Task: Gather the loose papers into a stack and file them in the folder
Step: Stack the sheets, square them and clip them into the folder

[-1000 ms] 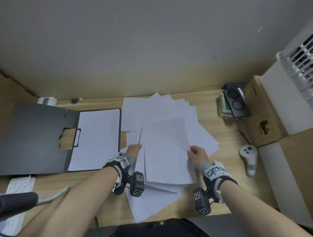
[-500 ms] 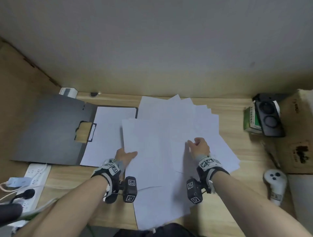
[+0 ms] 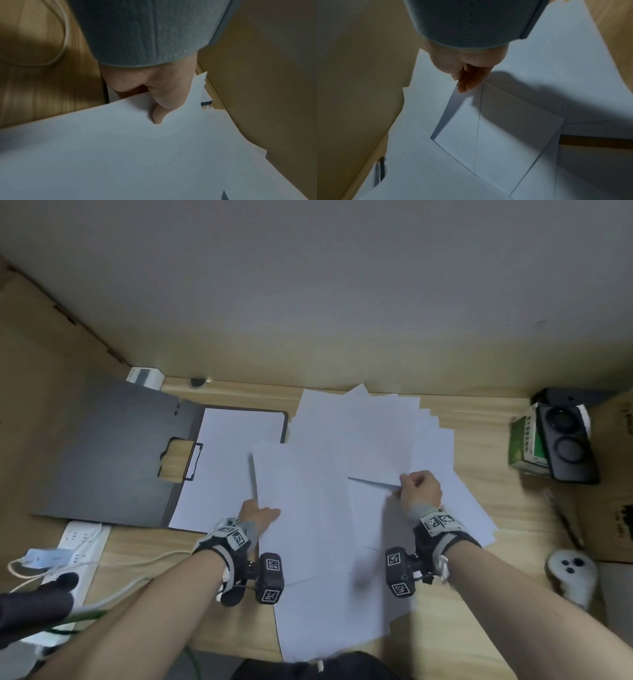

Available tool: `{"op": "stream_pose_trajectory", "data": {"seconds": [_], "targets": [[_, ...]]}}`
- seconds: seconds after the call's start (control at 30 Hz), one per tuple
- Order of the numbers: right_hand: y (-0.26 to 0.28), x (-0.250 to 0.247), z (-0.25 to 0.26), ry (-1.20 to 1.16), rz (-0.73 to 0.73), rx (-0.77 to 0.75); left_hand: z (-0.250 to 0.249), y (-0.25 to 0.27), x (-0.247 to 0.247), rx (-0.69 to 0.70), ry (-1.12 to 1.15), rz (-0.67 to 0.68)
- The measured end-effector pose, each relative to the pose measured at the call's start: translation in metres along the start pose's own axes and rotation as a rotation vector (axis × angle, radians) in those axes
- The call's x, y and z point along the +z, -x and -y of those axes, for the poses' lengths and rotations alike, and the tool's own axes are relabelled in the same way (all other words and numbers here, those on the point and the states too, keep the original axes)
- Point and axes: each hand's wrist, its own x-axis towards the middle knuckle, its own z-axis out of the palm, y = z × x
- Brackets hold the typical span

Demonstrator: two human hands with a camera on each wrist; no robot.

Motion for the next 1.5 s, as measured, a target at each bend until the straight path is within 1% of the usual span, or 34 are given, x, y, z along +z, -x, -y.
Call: {"op": "stream_pose_trajectory", "data": {"seconds": [0.07, 0.1, 0.2, 0.3, 0.37, 0.4, 0.47, 0.6, 0.67, 0.7, 0.77, 0.83, 0.93, 1.0, 1.07, 1.13, 1.23, 1.33, 1.37, 1.43, 1.5], "targets": [[0.006, -0.014, 0.005, -0.147, -0.088, 0.025, -0.003, 0.002, 0.001, -0.017, -0.037, -0.017], [0.01, -0.02, 0.008, -0.218, -0.134, 0.039, -0.004, -0.001, 0.002, -0.021, -0.037, -0.046], [0.017, -0.034, 0.005, -0.418, -0.244, 0.099, -0.008, 0.003, 0.001, 0.005, -0.06, -0.092], [0.026, -0.041, -0.001, -0.568, -0.28, 0.122, -0.013, 0.006, 0.001, 0.098, -0.069, -0.091], [0.033, -0.042, -0.006, -0.596, -0.261, 0.163, -0.012, 0.006, 0.003, 0.143, -0.086, -0.102], [0.035, -0.041, -0.011, -0.608, -0.232, 0.201, -0.011, 0.008, 0.005, 0.155, -0.098, -0.103], [0.041, -0.036, -0.018, -0.598, -0.079, 0.257, -0.014, 0.013, 0.01, 0.133, -0.068, -0.074], [0.067, -0.03, -0.038, -0.334, 0.288, 0.231, -0.013, 0.019, 0.022, 0.123, -0.041, -0.004], [0.078, -0.026, -0.044, -0.207, 0.415, 0.213, -0.013, 0.025, 0.027, 0.137, -0.057, 0.009], [0.083, -0.023, -0.049, -0.167, 0.45, 0.212, -0.012, 0.024, 0.03, 0.145, -0.053, 0.012], [0.09, -0.018, -0.059, -0.149, 0.45, 0.21, -0.006, 0.016, 0.035, 0.149, -0.055, -0.014], [0.092, -0.015, -0.068, -0.169, 0.354, 0.223, -0.003, 0.016, 0.035, 0.147, -0.067, -0.063], [0.093, -0.018, -0.073, -0.243, 0.222, 0.249, 0.003, 0.017, 0.03, 0.146, -0.073, -0.178], [0.091, -0.02, -0.075, -0.337, 0.198, 0.267, 0.006, 0.018, 0.025, 0.168, -0.038, -0.219], [0.089, -0.021, -0.073, -0.444, 0.21, 0.281, 0.008, 0.017, 0.017, 0.184, -0.009, -0.264], [0.088, -0.019, -0.07, -0.52, 0.246, 0.282, 0.008, 0.017, 0.011, 0.18, 0.002, -0.255], [0.095, -0.016, -0.061, -0.478, 0.385, 0.266, 0.009, 0.018, 0.007, 0.168, 0.022, -0.254], [0.105, -0.011, -0.055, -0.326, 0.559, 0.207, 0.01, 0.023, 0.011, 0.091, 0.11, -0.131], [0.108, -0.008, -0.054, -0.247, 0.604, 0.172, 0.011, 0.024, 0.013, 0.095, 0.162, -0.085], [0.113, -0.002, -0.055, -0.107, 0.669, 0.113, 0.015, 0.019, 0.019, 0.092, 0.298, 0.029], [0.116, 0.002, -0.057, -0.004, 0.715, 0.08, 0.017, 0.022, 0.023, 0.083, 0.418, 0.099]]}}
